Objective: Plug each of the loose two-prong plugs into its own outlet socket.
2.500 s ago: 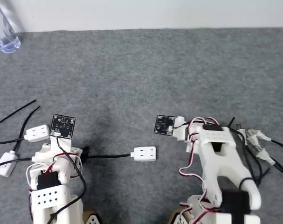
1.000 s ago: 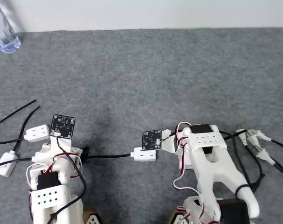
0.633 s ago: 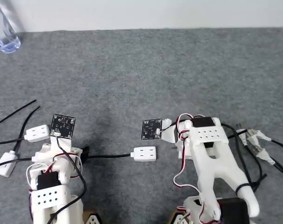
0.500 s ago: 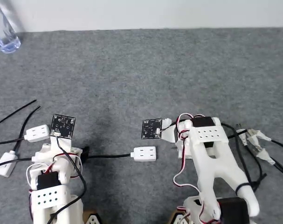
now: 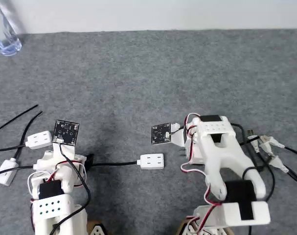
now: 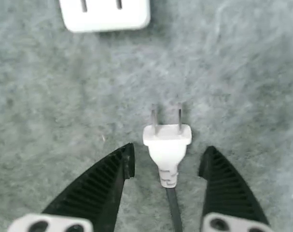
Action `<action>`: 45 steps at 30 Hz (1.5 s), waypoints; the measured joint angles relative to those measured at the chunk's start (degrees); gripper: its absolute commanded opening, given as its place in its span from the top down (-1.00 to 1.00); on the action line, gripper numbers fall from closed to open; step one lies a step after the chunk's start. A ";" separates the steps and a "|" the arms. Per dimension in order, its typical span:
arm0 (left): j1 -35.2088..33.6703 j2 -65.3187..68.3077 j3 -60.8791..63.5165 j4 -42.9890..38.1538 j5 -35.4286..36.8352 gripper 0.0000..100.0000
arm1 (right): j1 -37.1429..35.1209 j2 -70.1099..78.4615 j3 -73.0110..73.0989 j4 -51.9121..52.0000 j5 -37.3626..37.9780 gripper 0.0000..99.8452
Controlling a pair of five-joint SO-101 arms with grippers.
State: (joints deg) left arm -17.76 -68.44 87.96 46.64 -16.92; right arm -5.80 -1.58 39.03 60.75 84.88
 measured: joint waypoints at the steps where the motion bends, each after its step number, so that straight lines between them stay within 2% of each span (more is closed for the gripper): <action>1: 0.00 0.00 0.00 0.00 0.00 0.38 | 0.09 0.62 -0.79 0.62 0.88 0.60; 10: 0.00 0.00 0.00 0.00 0.00 0.38 | 0.79 7.38 -7.65 3.43 3.52 0.66; 19: 0.00 0.00 0.00 0.00 0.00 0.38 | 0.79 7.74 -8.44 4.92 4.66 0.65; 24: 0.00 0.00 0.00 0.00 0.00 0.38 | 0.79 7.74 -8.44 5.27 4.66 0.54; 33: 0.00 0.00 0.00 0.00 0.00 0.38 | -0.53 7.74 -8.35 6.15 3.60 0.54; 36: 0.00 0.00 0.00 0.00 0.00 0.38 | -0.62 7.74 -8.35 6.15 3.43 0.64; 40: 0.00 0.00 0.00 0.00 0.00 0.38 | -0.70 7.74 -8.70 5.63 3.34 1.00; 42: 0.00 0.00 0.00 0.00 0.00 0.38 | -0.97 8.00 -8.97 5.54 3.34 0.95; 45: 0.00 0.00 0.00 0.00 0.00 0.38 | -1.14 8.09 -8.62 5.36 3.34 0.98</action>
State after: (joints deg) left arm -17.76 -68.44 87.96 46.64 -16.92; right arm -6.95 6.51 30.42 66.11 88.22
